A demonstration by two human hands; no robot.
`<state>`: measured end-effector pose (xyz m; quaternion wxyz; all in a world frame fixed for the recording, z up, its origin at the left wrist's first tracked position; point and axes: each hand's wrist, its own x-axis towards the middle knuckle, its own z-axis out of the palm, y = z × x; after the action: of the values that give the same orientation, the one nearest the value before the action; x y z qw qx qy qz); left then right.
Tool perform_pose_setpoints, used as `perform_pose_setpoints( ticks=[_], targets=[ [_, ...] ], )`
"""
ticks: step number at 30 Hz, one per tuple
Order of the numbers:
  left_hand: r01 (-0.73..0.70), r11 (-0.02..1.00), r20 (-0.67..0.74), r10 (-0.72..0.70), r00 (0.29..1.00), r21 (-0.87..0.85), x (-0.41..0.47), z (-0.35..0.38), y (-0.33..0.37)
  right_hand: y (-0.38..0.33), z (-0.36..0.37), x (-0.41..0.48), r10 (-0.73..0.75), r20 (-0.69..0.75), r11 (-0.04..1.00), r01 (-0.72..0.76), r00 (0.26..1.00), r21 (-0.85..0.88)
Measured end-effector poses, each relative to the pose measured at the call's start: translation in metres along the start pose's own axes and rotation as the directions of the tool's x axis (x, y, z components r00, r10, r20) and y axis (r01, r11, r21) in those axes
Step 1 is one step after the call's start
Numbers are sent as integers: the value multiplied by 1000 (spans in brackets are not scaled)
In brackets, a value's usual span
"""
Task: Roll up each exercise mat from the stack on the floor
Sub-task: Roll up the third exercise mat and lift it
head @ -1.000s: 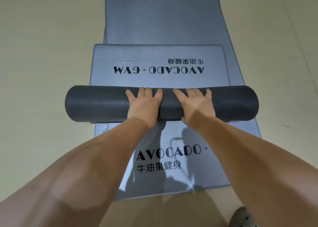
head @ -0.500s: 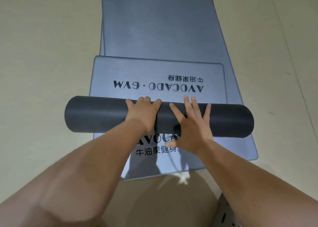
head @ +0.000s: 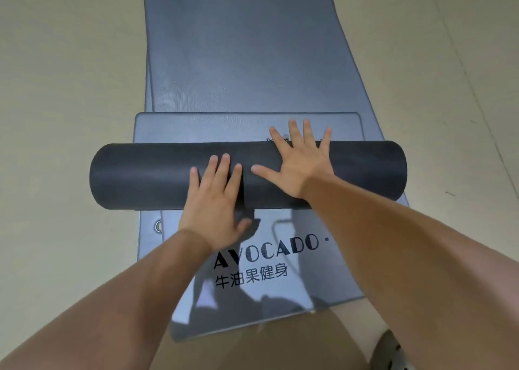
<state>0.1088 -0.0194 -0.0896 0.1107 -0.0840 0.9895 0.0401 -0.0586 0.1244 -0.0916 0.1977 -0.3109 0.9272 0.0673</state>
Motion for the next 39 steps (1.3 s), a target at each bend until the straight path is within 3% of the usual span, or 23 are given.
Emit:
perform_pose_setpoints(
  ticks=[2, 6, 8, 12, 16, 18, 24, 30, 39],
  targets=[
    [88, 995, 146, -95, 985, 51, 1, 11, 10, -1, -5, 10, 6, 5, 1000, -6, 1000, -12],
    [133, 987, 161, -147, 976, 92, 26, 14, 11, 0, 14, -14, -97, -230, 995, 104, 968, 15],
    [138, 986, 166, -151, 974, 89, 45, 7, 4, 2, 31, -32, -188, -316, 982, 177, 930, -64],
    [128, 991, 185, -133, 974, 38, 82, -13, -9, 6, 28, -22, -88, -121, 992, 75, 989, -105],
    [84, 995, 157, -92, 983, 53, 110, -31, -24, 11, -10, 19, -60, 13, 992, 61, 998, -107],
    [73, 992, 98, -83, 992, 103, 112, -27, -27, 14, -21, 35, -46, 34, 992, 49, 998, -115],
    [82, 977, 130, -109, 985, 196, 116, -26, -19, 16, -25, 37, -70, 20, 988, 72, 997, -134],
    [-15, 942, 100, -20, 995, 336, 85, -10, -18, 0, 1, -1, -41, -17, 984, 38, 999, -175],
    [-39, 963, 234, -26, 972, 268, -14, -2, 30, 0, 23, -100, -102, 98, 983, 116, 990, -144]
  ],
)
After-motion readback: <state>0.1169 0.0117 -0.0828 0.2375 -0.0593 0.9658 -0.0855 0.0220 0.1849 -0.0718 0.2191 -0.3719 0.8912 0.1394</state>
